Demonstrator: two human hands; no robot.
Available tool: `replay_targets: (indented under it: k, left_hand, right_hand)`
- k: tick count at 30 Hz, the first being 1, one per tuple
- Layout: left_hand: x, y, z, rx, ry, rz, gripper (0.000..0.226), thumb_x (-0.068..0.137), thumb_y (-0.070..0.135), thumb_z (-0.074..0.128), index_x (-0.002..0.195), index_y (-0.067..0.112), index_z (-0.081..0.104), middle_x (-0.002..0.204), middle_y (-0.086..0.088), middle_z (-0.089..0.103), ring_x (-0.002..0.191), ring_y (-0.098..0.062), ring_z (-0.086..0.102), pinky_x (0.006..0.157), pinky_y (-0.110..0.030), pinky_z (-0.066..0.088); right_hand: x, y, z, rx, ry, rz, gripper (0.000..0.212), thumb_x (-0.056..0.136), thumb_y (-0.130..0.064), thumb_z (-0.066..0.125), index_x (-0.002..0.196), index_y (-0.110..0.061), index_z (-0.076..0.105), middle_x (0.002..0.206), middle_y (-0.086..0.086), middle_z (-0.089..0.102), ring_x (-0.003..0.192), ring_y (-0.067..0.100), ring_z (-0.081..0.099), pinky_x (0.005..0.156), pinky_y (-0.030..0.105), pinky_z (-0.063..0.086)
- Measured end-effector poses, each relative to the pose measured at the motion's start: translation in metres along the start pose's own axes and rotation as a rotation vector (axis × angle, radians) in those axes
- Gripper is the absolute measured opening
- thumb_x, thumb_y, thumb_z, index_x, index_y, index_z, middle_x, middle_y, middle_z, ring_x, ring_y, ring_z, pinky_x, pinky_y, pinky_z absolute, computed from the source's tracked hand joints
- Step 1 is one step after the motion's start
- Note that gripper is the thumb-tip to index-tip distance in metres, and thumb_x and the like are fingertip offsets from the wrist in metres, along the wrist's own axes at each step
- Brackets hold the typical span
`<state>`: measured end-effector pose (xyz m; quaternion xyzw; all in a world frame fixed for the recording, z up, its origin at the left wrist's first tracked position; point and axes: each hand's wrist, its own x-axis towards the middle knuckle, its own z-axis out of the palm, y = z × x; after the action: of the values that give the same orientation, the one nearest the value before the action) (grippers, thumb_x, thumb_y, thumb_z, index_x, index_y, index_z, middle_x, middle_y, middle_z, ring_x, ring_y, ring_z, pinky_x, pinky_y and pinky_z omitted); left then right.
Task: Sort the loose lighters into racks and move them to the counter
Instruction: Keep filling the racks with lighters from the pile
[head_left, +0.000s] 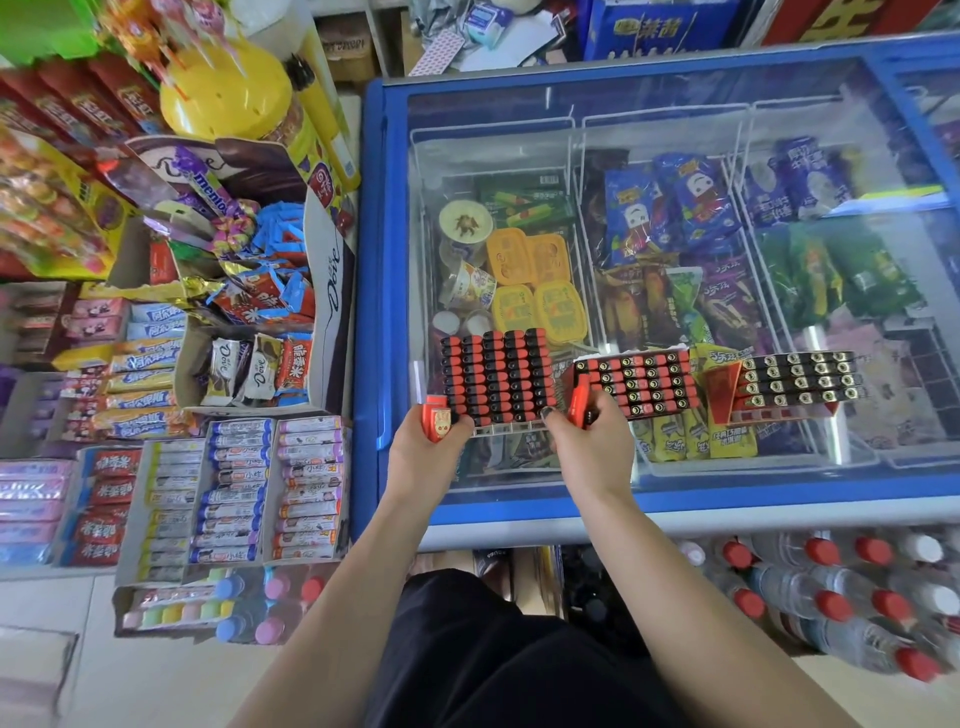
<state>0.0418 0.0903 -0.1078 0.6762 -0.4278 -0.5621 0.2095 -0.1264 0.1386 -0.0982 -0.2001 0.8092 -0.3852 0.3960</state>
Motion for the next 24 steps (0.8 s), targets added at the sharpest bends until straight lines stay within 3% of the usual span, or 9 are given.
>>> replay_targets:
  k: [5, 11, 15, 18, 21, 24]
  left_hand:
    - [-0.003, 0.0, -0.003, -0.007, 0.011, -0.01, 0.014, 0.096, 0.031, 0.072, 0.1, 0.023, 0.06, 0.085, 0.001, 0.067, 0.067, -0.014, 0.057, 0.059, -0.028, 0.047]
    - [-0.011, 0.001, -0.004, -0.093, 0.023, -0.004, 0.02, 0.094, 0.032, 0.074, 0.088, 0.022, 0.058, 0.07, 0.0, 0.057, 0.057, -0.015, 0.047, 0.051, -0.026, 0.044]
    - [-0.016, 0.006, -0.006, -0.263, -0.068, -0.04, 0.019, 0.095, 0.027, 0.076, 0.089, 0.019, 0.06, 0.065, -0.002, 0.053, 0.053, -0.014, 0.045, 0.051, -0.026, 0.044]
    - [-0.017, 0.009, -0.009, -0.38, -0.158, -0.059, 0.021, 0.099, 0.022, 0.07, 0.085, 0.013, 0.058, 0.064, -0.003, 0.051, 0.051, -0.014, 0.043, 0.049, -0.024, 0.041]
    - [-0.018, 0.01, -0.017, -0.411, -0.214, -0.106, 0.022, 0.1, 0.018, 0.067, 0.083, 0.011, 0.056, 0.062, -0.005, 0.046, 0.049, -0.014, 0.037, 0.044, -0.022, 0.036]
    - [-0.019, 0.008, -0.026, -0.428, -0.293, -0.176, 0.013, 0.102, 0.016, 0.064, 0.092, 0.008, 0.059, 0.061, -0.003, 0.046, 0.048, -0.012, 0.035, 0.042, -0.021, 0.031]
  right_hand:
    - [0.0, -0.001, -0.001, 0.009, -0.016, 0.002, 0.014, 0.094, -0.021, 0.069, 0.096, -0.012, 0.059, 0.081, 0.007, 0.067, 0.066, 0.018, 0.058, 0.06, 0.03, 0.043]
    - [-0.015, 0.006, -0.003, 0.061, -0.043, -0.137, 0.023, 0.104, -0.032, 0.056, 0.091, -0.013, 0.06, 0.068, 0.004, 0.062, 0.053, 0.007, 0.05, 0.051, 0.019, 0.042]
    - [-0.029, 0.014, 0.007, -0.01, -0.302, -0.269, 0.014, 0.104, -0.031, 0.058, 0.096, -0.022, 0.065, 0.061, -0.012, 0.055, 0.049, 0.004, 0.042, 0.047, 0.019, 0.035]
    - [-0.034, 0.02, 0.015, -0.134, -0.446, -0.351, 0.011, 0.101, -0.027, 0.064, 0.109, -0.023, 0.072, 0.07, -0.01, 0.065, 0.054, 0.011, 0.053, 0.053, 0.026, 0.042]
    - [-0.033, 0.022, 0.021, -0.257, -0.5, -0.448, 0.009, 0.1, -0.031, 0.066, 0.105, -0.028, 0.071, 0.072, -0.008, 0.065, 0.058, 0.011, 0.055, 0.058, 0.035, 0.047]
    - [-0.028, 0.023, 0.025, -0.367, -0.51, -0.542, 0.011, 0.1, -0.033, 0.063, 0.108, -0.032, 0.07, 0.084, -0.013, 0.064, 0.068, 0.005, 0.055, 0.061, 0.029, 0.046]
